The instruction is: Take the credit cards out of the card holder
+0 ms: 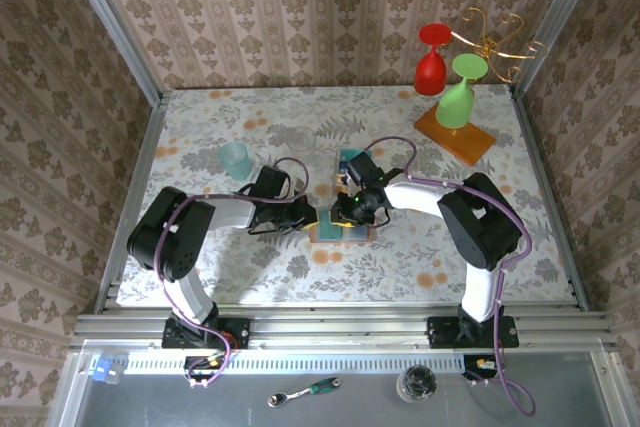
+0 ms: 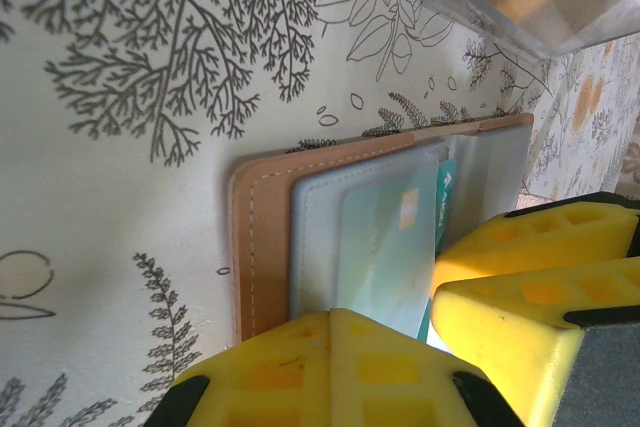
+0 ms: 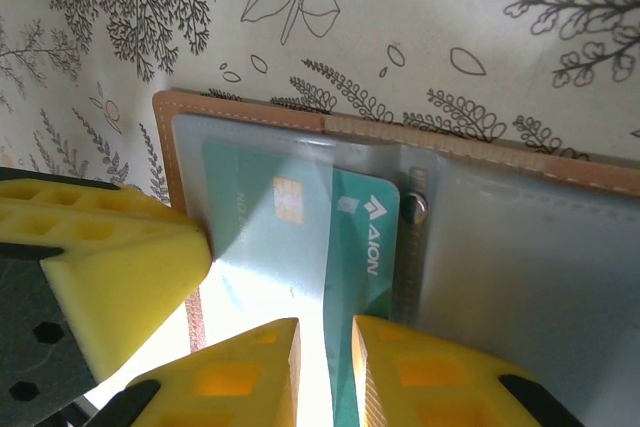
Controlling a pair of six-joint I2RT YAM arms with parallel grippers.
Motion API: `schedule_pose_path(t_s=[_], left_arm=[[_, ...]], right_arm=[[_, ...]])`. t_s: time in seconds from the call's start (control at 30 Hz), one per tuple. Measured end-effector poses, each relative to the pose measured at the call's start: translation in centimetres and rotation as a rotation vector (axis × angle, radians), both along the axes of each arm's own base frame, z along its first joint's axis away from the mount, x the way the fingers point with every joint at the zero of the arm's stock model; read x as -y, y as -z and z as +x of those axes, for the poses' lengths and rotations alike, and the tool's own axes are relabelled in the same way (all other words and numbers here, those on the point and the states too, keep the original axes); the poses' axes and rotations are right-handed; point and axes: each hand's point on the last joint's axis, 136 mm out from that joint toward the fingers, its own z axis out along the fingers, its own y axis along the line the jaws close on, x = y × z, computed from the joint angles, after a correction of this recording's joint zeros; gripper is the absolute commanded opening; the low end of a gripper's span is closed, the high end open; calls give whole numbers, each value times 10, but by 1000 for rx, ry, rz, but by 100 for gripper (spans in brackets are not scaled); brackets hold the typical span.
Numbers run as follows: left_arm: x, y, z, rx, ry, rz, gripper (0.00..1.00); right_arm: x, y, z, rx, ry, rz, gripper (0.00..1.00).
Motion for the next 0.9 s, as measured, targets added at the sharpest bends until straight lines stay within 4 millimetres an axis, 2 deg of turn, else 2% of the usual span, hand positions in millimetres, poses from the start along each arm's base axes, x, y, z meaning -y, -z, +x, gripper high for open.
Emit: schedule_pose_path(t_s=[0.23, 0.5, 0.7, 0.9], left_arm=[[0, 0, 0, 2, -2, 2, 2], [1, -3, -3, 3, 3, 16, 2], [11, -5, -10, 6, 35, 19, 2], [11, -2, -11, 3, 35, 30, 1]], right_arm=[[3, -2, -2, 0, 4, -21, 23], [3, -13, 0, 25, 4, -9, 23], [3, -13, 0, 34, -5, -14, 25], [7, -10, -1, 31, -5, -36, 26]])
